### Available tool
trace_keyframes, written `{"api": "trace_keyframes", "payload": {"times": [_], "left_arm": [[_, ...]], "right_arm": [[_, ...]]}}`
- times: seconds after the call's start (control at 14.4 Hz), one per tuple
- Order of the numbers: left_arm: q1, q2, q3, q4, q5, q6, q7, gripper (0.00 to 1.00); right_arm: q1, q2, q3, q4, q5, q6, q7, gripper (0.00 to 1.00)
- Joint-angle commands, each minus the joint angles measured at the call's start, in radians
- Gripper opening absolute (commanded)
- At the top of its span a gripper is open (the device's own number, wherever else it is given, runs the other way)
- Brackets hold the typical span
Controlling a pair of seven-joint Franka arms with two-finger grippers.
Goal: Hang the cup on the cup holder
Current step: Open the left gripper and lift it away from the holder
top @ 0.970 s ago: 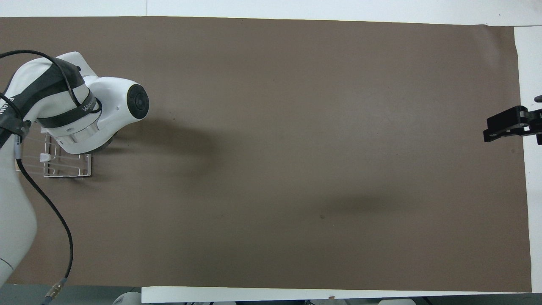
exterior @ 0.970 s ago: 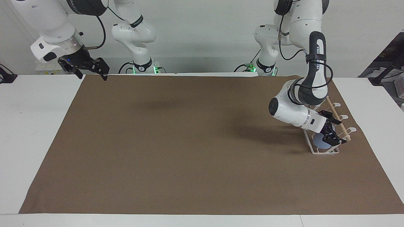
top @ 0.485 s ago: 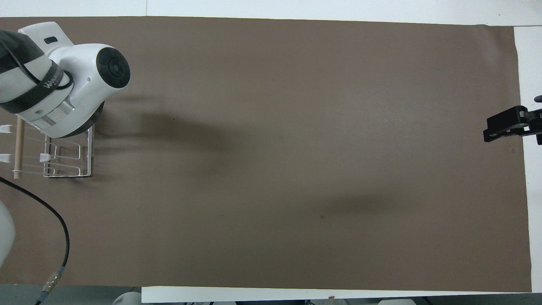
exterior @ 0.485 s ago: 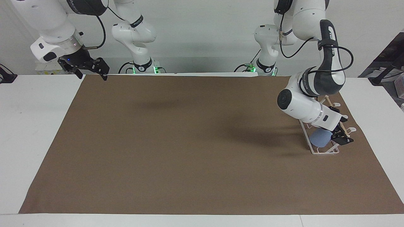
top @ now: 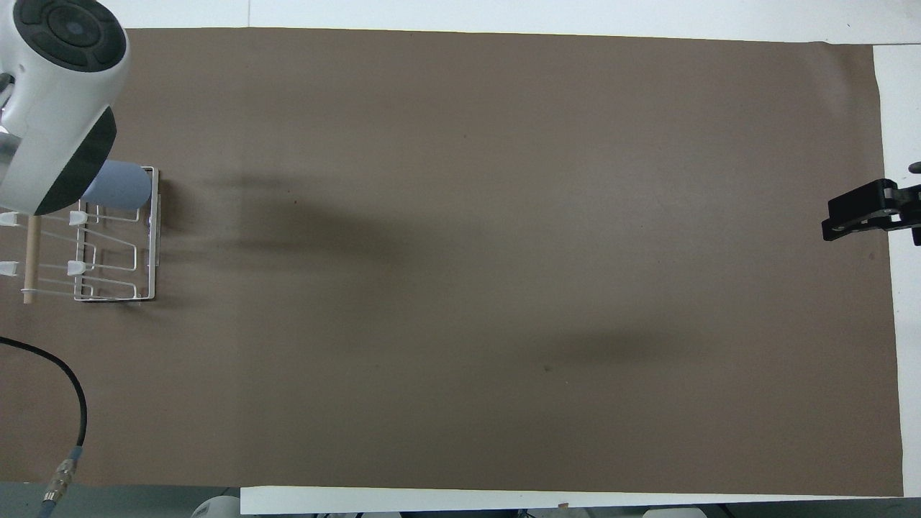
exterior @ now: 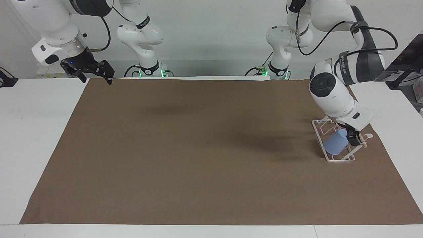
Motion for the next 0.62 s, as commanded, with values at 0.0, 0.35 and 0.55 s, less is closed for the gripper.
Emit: {"api": "trace_keyframes", "payload": {"times": [0.0,0.35,0.55], "left_arm": [[0.021,-0.009,-0.005,0.011,-0.148,-0.027,0.113,1.0],[0.073,-0.075,-0.005,0.009,-0.445,-0.09,0.41,1.0],[0.108,-0.107,-0.005,0.009,-0.528,-0.18,0.697,1.0]], "right_arm": [[-0.007,-0.015,0.001,-0.016,0.0,0.02,-0.015,1.0],[-0.007,-0.013,0.001,-0.014,0.0,0.022,-0.015,1.0],[-0.005,-0.015,0.001,-0.016,0.0,0.019,-0.015,1.0]]}}
